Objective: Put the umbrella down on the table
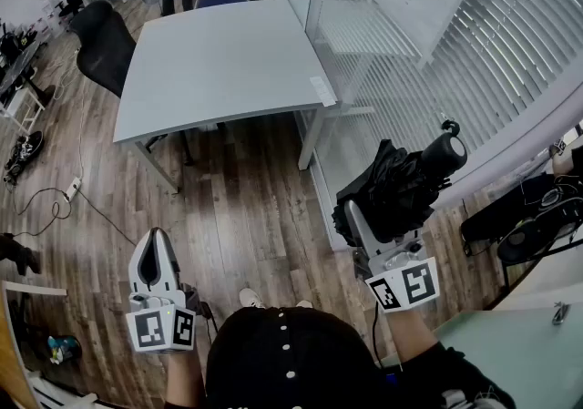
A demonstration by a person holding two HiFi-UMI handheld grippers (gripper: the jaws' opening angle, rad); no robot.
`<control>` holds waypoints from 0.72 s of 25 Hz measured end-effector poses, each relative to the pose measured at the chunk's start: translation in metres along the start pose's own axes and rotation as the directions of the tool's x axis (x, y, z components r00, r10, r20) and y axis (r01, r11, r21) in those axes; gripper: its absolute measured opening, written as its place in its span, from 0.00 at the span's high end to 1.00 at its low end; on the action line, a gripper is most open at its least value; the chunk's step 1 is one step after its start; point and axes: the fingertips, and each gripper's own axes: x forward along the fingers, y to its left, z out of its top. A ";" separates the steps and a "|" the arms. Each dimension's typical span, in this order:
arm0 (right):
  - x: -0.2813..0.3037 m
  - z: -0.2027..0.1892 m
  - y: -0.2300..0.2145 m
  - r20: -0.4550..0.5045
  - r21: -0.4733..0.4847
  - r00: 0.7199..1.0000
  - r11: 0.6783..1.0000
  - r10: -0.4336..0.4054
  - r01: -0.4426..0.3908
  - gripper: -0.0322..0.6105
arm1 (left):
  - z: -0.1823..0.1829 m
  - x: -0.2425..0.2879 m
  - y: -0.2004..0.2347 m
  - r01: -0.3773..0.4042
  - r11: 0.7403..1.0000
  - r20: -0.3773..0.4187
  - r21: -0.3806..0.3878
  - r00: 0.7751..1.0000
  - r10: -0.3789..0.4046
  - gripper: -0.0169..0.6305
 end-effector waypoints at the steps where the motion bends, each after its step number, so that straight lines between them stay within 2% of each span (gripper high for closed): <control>1: 0.001 0.000 0.001 0.000 -0.002 1.000 1.000 0.001 -0.001 0.47 | 0.000 0.000 0.001 -0.001 1.000 -0.001 0.001 1.000 0.001 0.95; 8: 0.006 0.000 0.007 0.000 -0.015 1.000 1.000 -0.005 0.005 0.47 | -0.001 0.006 0.007 0.006 1.000 -0.003 -0.001 1.000 -0.006 0.95; 14: 0.016 -0.002 0.014 0.033 0.076 0.999 0.997 -0.024 0.022 0.47 | -0.004 0.014 0.021 0.028 1.000 -0.009 0.005 1.000 -0.028 0.95; 18: 0.022 -0.014 0.024 0.024 0.071 0.999 0.996 -0.049 0.047 0.47 | -0.011 0.015 0.036 0.041 0.999 -0.020 0.010 0.999 -0.041 0.95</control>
